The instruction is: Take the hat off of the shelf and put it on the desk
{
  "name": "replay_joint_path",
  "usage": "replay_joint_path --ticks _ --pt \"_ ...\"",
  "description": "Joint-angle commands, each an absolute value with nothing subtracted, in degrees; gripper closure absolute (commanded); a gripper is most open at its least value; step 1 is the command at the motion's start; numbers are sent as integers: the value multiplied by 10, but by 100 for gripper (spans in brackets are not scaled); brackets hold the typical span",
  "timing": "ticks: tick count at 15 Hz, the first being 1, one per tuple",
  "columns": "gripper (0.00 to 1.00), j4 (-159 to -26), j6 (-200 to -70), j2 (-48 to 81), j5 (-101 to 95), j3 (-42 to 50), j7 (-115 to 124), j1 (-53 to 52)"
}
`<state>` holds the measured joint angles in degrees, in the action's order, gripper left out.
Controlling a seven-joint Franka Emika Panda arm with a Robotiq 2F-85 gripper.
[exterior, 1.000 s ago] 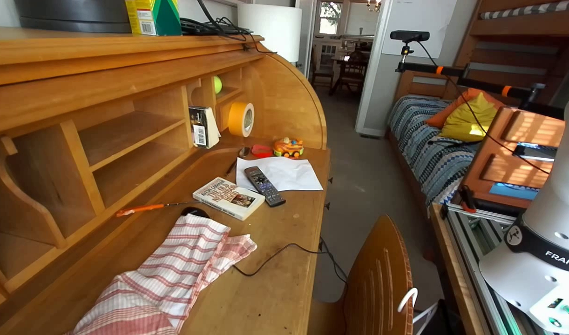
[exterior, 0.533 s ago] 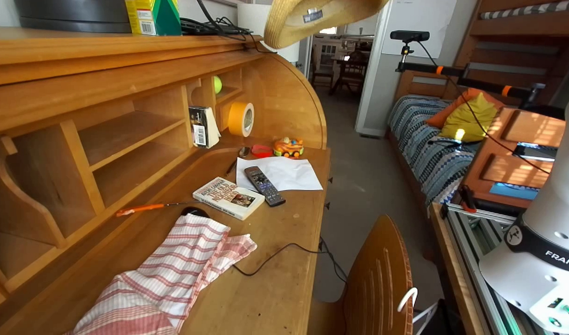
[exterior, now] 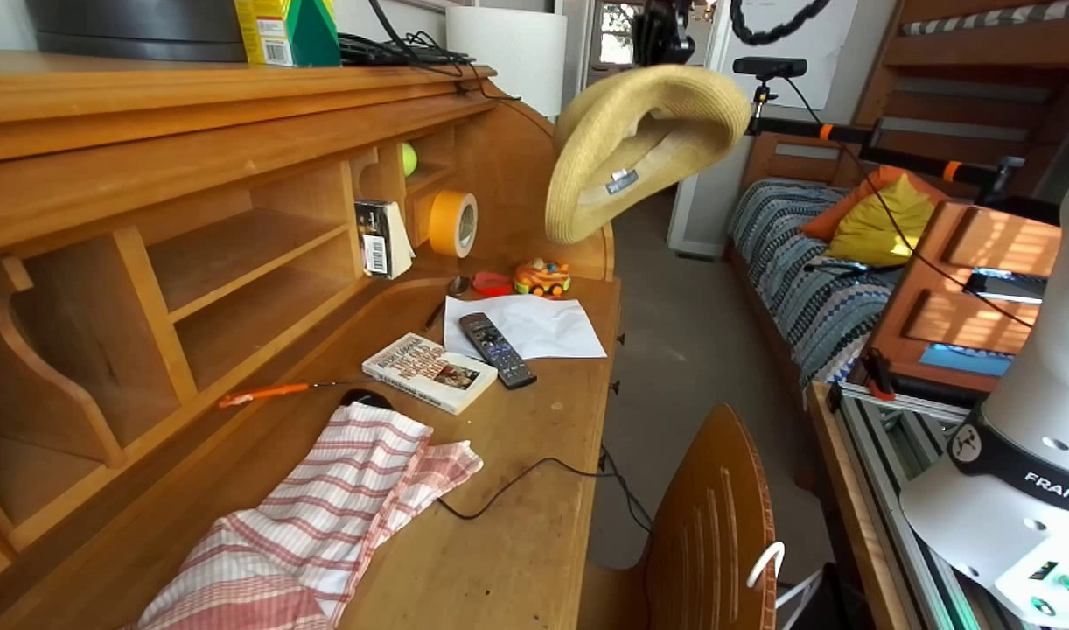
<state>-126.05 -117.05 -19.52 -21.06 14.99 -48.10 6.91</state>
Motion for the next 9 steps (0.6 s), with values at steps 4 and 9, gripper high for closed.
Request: replay_joint_path --ticks 4,9 --pt "98 -1211 -1309 -38 -303 150 -449 110" --pt "98 -1163 -1398 31 -359 117 -489 98"
